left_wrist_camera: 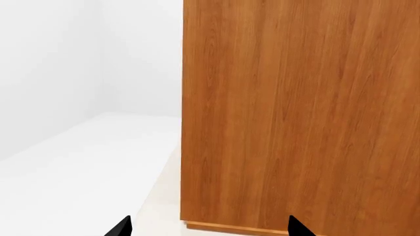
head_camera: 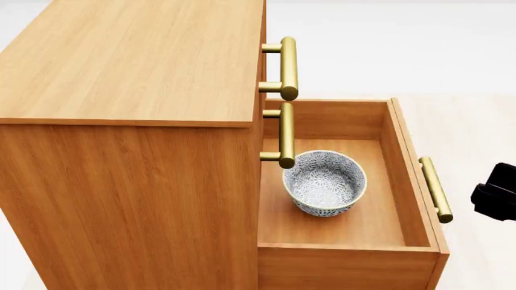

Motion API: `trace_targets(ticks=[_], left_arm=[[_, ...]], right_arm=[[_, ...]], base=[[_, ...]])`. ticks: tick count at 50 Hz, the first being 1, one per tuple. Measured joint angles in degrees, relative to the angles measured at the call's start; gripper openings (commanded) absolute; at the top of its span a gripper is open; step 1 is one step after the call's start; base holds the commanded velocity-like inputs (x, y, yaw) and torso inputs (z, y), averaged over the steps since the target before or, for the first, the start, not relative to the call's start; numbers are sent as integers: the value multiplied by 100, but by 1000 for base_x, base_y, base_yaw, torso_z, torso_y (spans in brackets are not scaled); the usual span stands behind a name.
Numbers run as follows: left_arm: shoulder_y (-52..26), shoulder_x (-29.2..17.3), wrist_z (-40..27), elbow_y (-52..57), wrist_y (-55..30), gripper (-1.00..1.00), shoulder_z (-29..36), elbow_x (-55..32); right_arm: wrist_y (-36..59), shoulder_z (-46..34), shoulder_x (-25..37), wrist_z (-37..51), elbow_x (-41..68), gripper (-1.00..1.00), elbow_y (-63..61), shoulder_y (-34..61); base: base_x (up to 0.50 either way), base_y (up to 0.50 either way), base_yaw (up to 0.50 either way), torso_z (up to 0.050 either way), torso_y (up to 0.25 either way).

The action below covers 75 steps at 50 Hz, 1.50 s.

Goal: Put the bowl in the bottom drawer of the cabinet and close it.

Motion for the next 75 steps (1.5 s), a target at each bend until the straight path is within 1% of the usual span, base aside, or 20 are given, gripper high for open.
trace_targets(ticks=[19, 39, 59, 75], left_arm=[[6, -9, -60, 41, -40, 100, 7, 27], [-17, -7, -48, -4, -14, 100, 9, -39], [4, -29, -71, 16, 4, 100, 6, -46], [1, -31, -83, 7, 20, 100, 14, -46]], right_arm=[[-367, 239, -37, 43, -10, 100, 127, -624], [-800, 302, -113, 133, -33, 100, 570, -965], [-1224, 192, -138, 233, -80, 100, 1184, -982], [-1347, 67, -185, 232, -56, 100, 1450, -918]], base=[[0, 0, 0, 0, 0], [0, 0, 0, 0, 0], [0, 0, 0, 0, 0], [0, 0, 0, 0, 0]])
